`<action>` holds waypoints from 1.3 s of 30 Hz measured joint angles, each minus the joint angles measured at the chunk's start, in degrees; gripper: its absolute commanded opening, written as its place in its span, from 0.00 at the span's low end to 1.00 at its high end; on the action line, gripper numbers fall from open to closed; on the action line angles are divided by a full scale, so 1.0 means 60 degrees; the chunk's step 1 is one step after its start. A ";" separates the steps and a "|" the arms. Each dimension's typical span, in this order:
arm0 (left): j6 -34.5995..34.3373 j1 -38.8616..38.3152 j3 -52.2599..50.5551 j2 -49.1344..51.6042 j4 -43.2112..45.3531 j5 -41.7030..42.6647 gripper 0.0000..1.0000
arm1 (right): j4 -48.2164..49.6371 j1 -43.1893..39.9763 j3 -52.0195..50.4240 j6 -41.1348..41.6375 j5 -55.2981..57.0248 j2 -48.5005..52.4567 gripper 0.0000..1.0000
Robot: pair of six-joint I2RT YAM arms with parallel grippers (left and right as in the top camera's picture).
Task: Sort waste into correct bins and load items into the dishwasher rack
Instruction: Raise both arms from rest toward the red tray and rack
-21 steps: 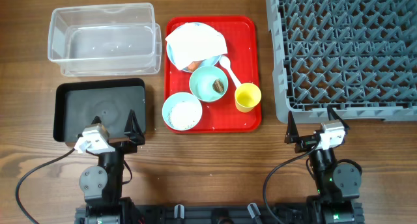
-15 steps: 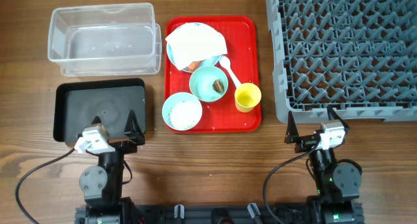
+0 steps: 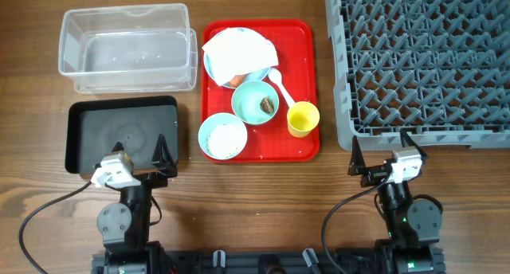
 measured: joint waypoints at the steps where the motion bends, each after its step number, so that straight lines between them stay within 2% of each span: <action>1: 0.0000 0.0000 0.0000 0.0000 0.0000 0.0000 1.00 | 0.0000 0.0000 0.0000 0.0000 -0.0004 0.0004 1.00; 20: 0.0000 0.0000 0.0000 0.0000 0.0029 0.0011 1.00 | 0.0004 0.0000 0.0000 0.0000 -0.0091 0.0000 1.00; 22: 0.0004 0.0000 -0.0011 0.0000 0.0346 0.0597 1.00 | 0.0073 0.0000 0.0000 0.0087 -0.0404 0.0000 1.00; 24: -0.0040 0.0000 -0.0069 0.0015 0.1137 0.1078 1.00 | 0.1115 0.0000 0.0000 0.0419 -0.0535 0.0015 1.00; 26: -0.0419 0.0000 -0.0022 0.0040 0.3599 0.1286 1.00 | 0.3056 0.0000 -0.0004 0.0579 -0.0554 0.0015 1.00; 28: -0.0739 0.0000 -0.0007 -0.0011 0.5136 0.1370 1.00 | 0.4302 0.0000 0.0000 0.0616 -0.0546 0.0000 1.00; 34: -0.0984 0.0000 0.0674 0.0186 0.5191 0.1362 1.00 | 0.4900 0.0000 0.0346 0.0506 -0.0401 0.0018 1.00; 39: -0.0984 0.0000 0.2412 0.2120 0.4539 0.2047 1.00 | 0.5399 0.0000 0.1891 -0.0535 -0.0251 0.1260 1.00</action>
